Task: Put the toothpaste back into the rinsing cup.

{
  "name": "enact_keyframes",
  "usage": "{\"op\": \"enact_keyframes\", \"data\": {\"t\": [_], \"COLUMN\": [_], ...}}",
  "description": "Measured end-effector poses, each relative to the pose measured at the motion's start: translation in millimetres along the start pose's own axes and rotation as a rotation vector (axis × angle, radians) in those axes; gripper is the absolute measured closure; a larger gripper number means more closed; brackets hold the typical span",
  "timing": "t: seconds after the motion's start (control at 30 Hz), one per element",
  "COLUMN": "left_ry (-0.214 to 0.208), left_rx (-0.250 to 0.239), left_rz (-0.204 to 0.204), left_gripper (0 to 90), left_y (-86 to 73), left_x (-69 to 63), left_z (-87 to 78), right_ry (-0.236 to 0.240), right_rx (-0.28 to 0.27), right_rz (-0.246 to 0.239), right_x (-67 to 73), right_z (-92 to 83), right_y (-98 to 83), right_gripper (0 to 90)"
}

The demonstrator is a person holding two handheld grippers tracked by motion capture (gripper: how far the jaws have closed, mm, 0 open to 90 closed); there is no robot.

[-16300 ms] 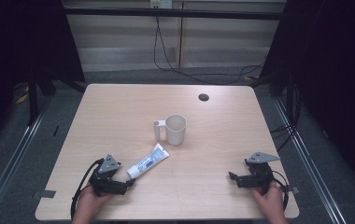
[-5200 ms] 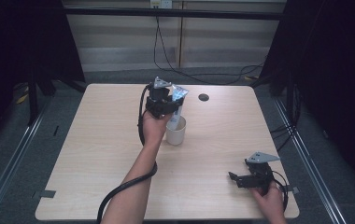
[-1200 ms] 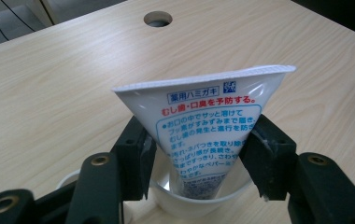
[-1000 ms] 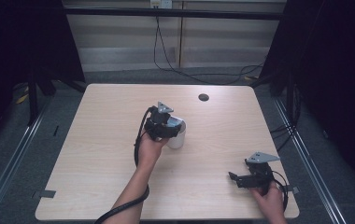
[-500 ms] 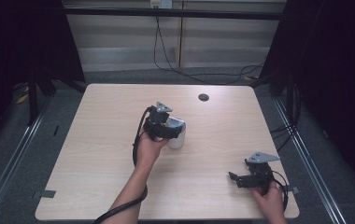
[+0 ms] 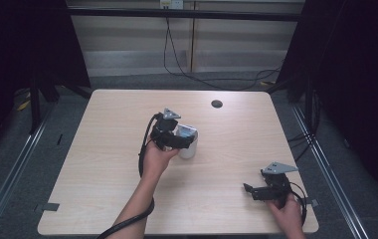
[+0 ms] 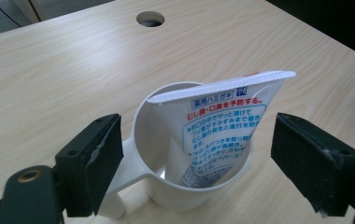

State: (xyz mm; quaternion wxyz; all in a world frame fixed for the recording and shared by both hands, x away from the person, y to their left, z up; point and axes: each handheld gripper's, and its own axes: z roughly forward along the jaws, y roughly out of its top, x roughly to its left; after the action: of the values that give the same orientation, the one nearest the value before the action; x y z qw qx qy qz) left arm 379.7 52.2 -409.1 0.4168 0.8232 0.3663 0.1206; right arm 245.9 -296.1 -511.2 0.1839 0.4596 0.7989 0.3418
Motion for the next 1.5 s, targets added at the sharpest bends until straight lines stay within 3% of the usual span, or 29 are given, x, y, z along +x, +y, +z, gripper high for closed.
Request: {"op": "enact_keyframes", "data": {"t": [0.3, 1.07, 1.13, 1.5], "left_ry": [-0.027, -0.010, -0.010, 0.000], "left_rx": [0.013, 0.013, 0.004, 0.013], "left_rz": [0.001, 0.008, -0.008, 0.007], "left_gripper": [15.3, 15.6, 15.6, 15.4], "left_y": [-0.8, -11.4, -12.6, -17.5], "left_x": [0.8, 10.1, 10.5, 19.3], "left_z": [-3.0, -22.4, -23.6, -35.0], "right_ry": [0.000, 0.000, 0.000, 0.000], "right_rx": [0.000, 0.000, -0.001, 0.000], "right_rz": [0.001, 0.000, -0.001, -0.001], "right_x": [0.0, 0.0, -0.1, -0.1], "right_z": [0.0, 0.0, 0.0, 0.0], "right_y": [0.1, 0.0, 0.0, 0.0], "right_gripper": [11.3, 11.3, 11.3, 11.3]}}
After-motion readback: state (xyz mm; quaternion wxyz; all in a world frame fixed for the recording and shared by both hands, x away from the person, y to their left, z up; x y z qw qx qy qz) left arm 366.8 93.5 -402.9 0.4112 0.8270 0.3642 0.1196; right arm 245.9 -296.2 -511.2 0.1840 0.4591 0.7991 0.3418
